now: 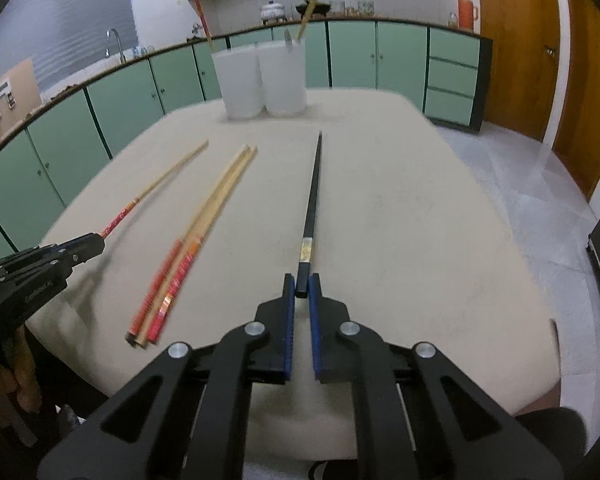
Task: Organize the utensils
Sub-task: 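Grasp another red-patterned chopstick with the left tool, then carry both held chopsticks toward the white utensil holder, then open both tools to drop the chopsticks into the holder, then move both open tools back to the chopsticks on the table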
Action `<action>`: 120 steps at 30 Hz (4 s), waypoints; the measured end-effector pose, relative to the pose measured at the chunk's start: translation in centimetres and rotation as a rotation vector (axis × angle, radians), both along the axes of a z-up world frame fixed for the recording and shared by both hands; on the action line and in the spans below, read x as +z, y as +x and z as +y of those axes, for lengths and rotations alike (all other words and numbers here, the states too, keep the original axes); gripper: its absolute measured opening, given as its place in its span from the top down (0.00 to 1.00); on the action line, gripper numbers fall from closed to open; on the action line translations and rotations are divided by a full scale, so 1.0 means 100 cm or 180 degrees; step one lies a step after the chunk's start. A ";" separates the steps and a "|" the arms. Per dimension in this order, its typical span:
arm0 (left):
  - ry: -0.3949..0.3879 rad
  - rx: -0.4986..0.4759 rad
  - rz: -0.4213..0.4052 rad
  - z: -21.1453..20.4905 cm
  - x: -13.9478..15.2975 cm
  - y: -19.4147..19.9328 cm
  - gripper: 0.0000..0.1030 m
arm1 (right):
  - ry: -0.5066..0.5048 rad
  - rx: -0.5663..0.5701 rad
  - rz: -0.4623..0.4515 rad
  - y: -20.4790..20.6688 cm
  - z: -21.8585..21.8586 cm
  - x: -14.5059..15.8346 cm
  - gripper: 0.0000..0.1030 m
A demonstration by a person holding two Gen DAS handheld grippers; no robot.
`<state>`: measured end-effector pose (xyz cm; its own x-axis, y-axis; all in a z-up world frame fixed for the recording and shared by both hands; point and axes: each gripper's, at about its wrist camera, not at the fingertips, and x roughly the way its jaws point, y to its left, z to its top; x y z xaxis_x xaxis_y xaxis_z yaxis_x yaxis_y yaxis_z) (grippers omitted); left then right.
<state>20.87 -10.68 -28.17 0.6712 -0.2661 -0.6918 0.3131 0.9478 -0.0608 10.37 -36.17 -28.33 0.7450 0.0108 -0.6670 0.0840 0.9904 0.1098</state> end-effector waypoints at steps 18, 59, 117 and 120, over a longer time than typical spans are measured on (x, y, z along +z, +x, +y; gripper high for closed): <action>-0.0139 -0.0221 -0.0482 0.018 0.148 0.016 0.95 | -0.0211 0.0384 -0.0536 0.023 -0.006 0.163 0.94; -0.0078 -0.0557 -0.0473 -0.054 0.314 0.212 0.95 | -0.0124 0.0506 -0.0474 0.237 -0.030 0.364 0.95; -0.0423 0.0065 -0.0602 0.069 0.040 -0.034 0.14 | -0.0469 0.0911 0.0120 -0.024 0.071 -0.021 0.63; -0.0426 0.0079 -0.0566 0.071 0.035 -0.035 0.15 | -0.0540 0.0993 0.0139 -0.024 0.077 -0.026 0.63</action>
